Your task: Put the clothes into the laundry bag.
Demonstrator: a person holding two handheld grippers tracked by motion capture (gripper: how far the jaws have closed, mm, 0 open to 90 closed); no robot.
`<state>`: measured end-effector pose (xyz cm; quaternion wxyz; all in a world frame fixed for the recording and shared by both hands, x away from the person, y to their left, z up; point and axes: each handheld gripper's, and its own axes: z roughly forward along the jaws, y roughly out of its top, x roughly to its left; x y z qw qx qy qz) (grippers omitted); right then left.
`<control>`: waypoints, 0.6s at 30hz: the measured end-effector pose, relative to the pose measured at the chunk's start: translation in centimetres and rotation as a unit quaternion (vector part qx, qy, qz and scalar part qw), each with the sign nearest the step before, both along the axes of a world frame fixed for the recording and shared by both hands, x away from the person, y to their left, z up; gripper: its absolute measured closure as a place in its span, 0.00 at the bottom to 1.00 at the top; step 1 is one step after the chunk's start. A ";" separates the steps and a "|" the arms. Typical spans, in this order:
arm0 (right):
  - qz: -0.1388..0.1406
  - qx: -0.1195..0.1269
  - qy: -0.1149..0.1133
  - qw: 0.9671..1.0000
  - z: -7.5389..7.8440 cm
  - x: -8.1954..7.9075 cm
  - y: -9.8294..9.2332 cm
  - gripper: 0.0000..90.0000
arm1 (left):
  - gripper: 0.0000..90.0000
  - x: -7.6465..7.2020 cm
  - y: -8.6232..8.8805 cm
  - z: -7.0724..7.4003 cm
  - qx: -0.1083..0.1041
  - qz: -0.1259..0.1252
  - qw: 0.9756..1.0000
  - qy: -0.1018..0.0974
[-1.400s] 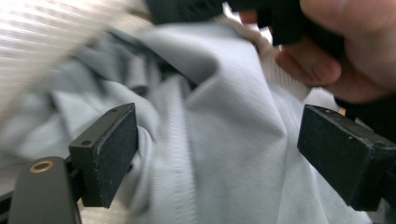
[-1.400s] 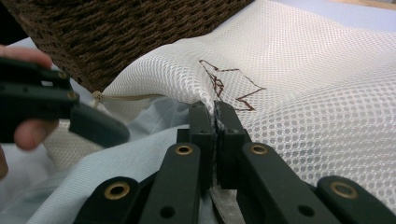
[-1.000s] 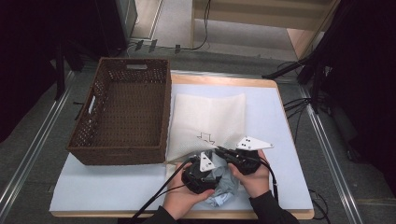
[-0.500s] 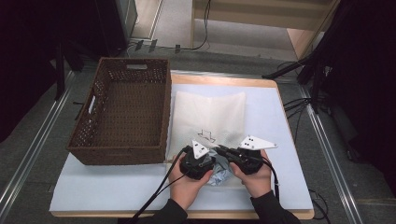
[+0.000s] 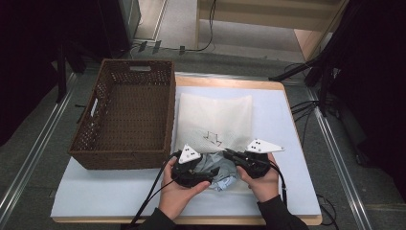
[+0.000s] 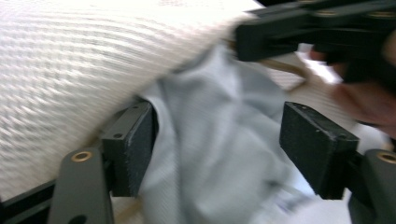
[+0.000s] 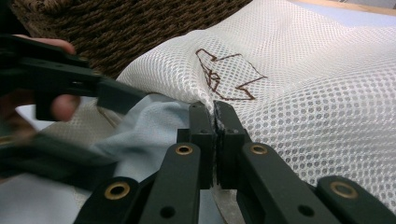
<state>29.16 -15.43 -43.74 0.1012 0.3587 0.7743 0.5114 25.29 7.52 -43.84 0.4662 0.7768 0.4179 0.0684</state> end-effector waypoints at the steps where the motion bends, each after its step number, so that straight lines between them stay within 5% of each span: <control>1: 0.001 -0.001 -0.001 1.000 0.0 0.0 0.0 0.99 | 0.30 0.0 0.0 0.0 0.000 0.000 1.000 0.000; 5: 0.000 -0.002 -0.002 1.000 -0.1 0.0 0.1 0.99 | 0.23 -0.6 -2.5 -1.7 0.069 -0.006 0.997 0.021; 7: 0.001 -0.003 -0.003 1.000 -0.1 0.0 0.2 0.99 | 0.22 -0.3 -3.1 -2.4 0.083 0.003 0.996 0.030; 9: 0.002 -0.006 -0.002 1.000 -0.2 -0.1 0.2 0.99 | 0.34 -0.2 -3.3 -2.6 0.092 0.011 0.995 0.025; 10: 0.002 -0.004 -0.001 1.000 -0.2 -0.1 0.3 0.99 | 0.40 0.0 -3.5 -2.7 0.113 0.025 0.993 0.008; 13: 0.005 -0.003 0.001 1.000 -0.3 -0.1 0.3 0.99 | 0.63 0.2 -3.7 -2.5 0.126 0.029 0.992 -0.005; 15: 0.006 -0.004 0.000 1.000 -0.3 -0.1 0.4 0.99 | 0.78 0.6 -3.7 -2.3 0.109 0.031 0.994 -0.001; 18: 0.008 -0.002 -0.002 1.000 -0.1 -0.2 0.5 0.99 | 0.83 1.2 -4.1 -1.9 0.096 0.040 0.995 -0.005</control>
